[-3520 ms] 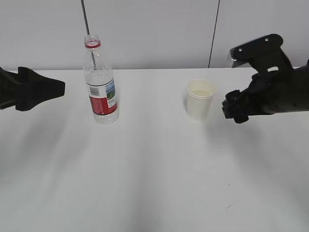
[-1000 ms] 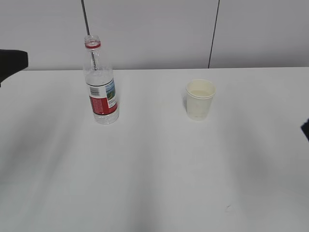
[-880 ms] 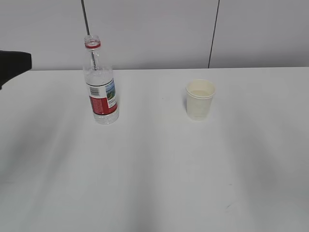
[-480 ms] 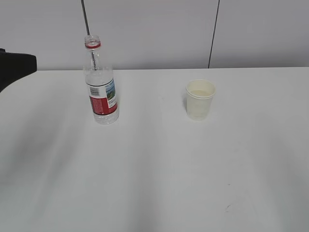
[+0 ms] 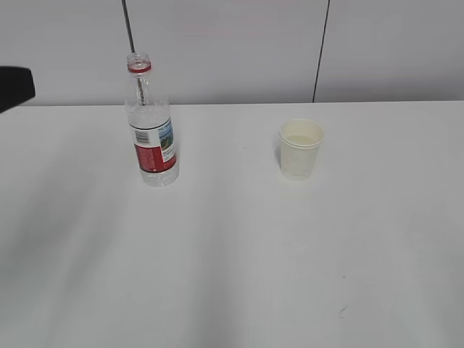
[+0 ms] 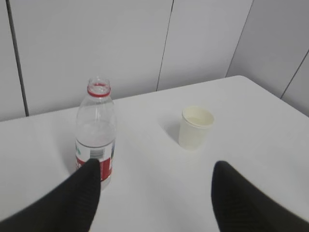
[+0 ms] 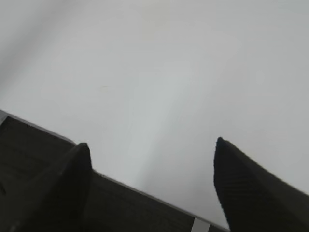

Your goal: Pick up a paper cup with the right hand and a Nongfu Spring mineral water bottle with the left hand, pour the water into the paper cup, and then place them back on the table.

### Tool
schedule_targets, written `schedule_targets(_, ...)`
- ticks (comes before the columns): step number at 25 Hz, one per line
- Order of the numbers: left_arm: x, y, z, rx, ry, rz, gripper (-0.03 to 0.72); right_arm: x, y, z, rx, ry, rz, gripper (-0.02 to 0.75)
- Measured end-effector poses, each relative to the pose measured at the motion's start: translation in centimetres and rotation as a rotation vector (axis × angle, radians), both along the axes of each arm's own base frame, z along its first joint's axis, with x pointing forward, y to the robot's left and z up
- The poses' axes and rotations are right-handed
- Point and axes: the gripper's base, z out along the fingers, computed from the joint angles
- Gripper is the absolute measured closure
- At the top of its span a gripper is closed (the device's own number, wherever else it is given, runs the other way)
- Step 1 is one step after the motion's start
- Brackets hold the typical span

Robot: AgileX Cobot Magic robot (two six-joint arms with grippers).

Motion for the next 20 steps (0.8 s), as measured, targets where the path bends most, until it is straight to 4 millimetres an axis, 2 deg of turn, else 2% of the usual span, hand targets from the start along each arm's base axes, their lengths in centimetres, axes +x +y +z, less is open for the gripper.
schedule_targets(8, -3.7, 0.6, -3.7, -0.037, 0.046, -0.007, 0.250, 0.2, 0.1, 0.1, 0.030, -0.096, 0.004, 0.154)
schedule_targets(14, -5.4, 0.8, -3.8, -0.054, -0.002, -0.031, 0.250, 0.6, 0.2, -0.2, 0.035, -0.115, 0.006, 0.155)
schedule_targets(17, -5.4, 0.9, -3.7, -0.054, -0.012, -0.017, 0.250, 0.7, 0.2, -0.2, 0.036, -0.117, 0.007, 0.155)
schedule_targets(20, -4.9, 1.6, -3.5, -0.050, -0.043, 0.081, 0.251, 0.7, 0.2, -0.2, 0.037, -0.119, 0.007, 0.155)
